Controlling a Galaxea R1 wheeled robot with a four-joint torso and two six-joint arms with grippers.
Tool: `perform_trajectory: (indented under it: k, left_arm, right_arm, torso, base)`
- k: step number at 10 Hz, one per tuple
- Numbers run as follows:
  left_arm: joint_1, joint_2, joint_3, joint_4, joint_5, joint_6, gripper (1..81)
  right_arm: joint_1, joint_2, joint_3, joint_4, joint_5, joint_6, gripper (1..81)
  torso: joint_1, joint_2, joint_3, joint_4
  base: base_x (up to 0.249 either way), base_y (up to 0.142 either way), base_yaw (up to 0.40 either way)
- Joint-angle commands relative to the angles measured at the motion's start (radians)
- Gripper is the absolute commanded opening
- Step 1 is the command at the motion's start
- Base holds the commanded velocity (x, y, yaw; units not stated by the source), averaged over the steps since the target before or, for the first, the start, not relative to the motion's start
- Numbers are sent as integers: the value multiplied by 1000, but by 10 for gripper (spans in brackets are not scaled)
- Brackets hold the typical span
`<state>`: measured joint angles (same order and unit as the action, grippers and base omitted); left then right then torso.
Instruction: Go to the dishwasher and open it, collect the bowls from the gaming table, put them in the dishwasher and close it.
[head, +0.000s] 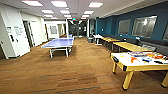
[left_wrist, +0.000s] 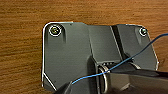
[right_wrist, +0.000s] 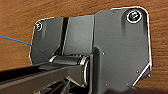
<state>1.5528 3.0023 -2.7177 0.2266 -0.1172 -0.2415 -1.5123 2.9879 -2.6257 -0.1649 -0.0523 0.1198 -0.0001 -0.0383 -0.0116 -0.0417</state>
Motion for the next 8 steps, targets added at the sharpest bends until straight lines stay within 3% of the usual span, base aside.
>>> perform_trajectory:
  k: [1, 8]
  left_arm:
    - [-50, -6, 1, -4, 45, -4, 811]
    - [-50, -6, 1, -4, 44, -4, 811]
  right_arm:
    - [59, -1, 3, -4, -54, -2, 811]
    - [59, 4, -6, -5, -54, -2, 811]
  torso:
    - [0, 0, 0, 0]
    - [0, 0, 0, 0]
  base:
    - [276, 0, 0]
    - [277, 0, 0]
